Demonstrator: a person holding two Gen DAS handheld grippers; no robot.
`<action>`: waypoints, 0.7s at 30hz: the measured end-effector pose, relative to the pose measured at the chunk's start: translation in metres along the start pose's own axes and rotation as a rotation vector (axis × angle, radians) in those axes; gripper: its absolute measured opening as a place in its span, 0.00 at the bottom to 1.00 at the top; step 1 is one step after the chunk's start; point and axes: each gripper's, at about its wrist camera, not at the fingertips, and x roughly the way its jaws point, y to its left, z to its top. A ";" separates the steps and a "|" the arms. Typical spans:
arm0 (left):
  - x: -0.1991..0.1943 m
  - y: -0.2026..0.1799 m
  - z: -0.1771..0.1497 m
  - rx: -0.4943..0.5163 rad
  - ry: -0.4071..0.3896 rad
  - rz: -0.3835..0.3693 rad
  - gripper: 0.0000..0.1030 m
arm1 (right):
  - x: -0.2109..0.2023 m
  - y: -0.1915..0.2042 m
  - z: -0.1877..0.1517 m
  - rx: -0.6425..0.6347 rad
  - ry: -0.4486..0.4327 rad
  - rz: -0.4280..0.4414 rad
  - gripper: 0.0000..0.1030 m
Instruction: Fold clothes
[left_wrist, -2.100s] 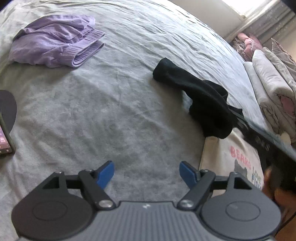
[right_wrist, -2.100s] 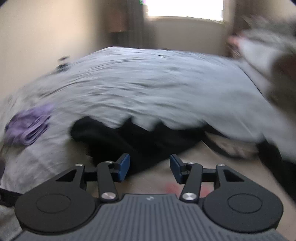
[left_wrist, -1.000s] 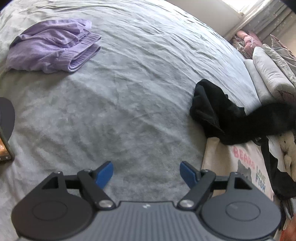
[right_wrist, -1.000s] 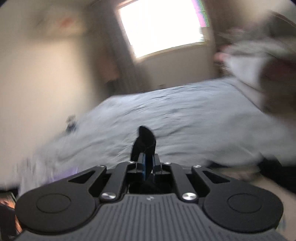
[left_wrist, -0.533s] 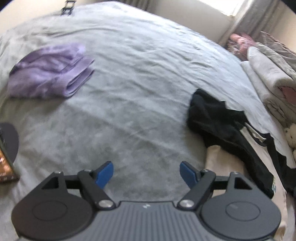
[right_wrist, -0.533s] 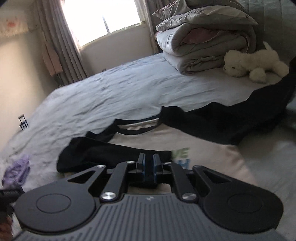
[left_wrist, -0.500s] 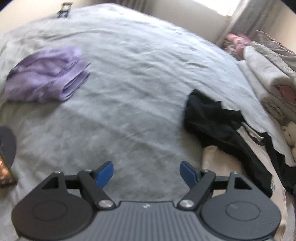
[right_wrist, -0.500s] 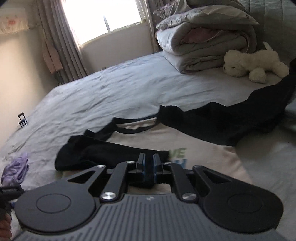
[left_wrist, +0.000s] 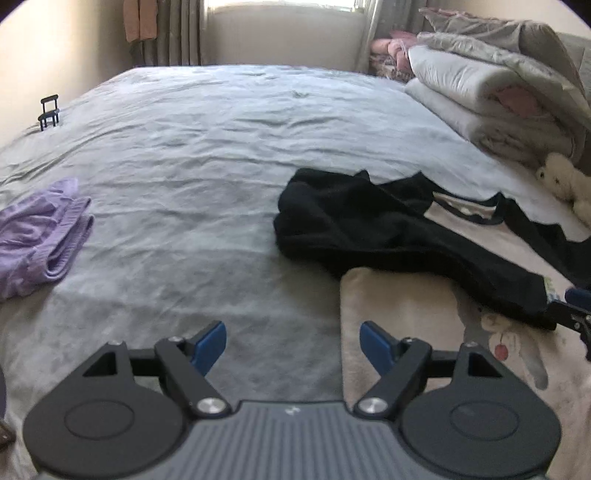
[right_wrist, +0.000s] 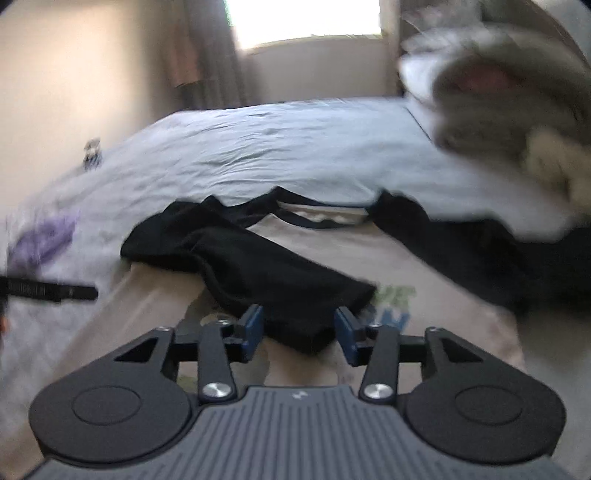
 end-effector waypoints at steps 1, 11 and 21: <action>0.003 -0.003 0.000 0.009 0.005 0.002 0.78 | 0.004 0.005 -0.002 -0.070 -0.007 -0.012 0.47; 0.016 -0.015 0.001 0.026 0.005 0.037 0.80 | 0.026 0.013 -0.002 -0.181 -0.021 -0.114 0.12; 0.020 -0.022 -0.003 0.080 -0.016 0.081 0.81 | -0.051 -0.041 0.023 -0.079 -0.194 -0.358 0.11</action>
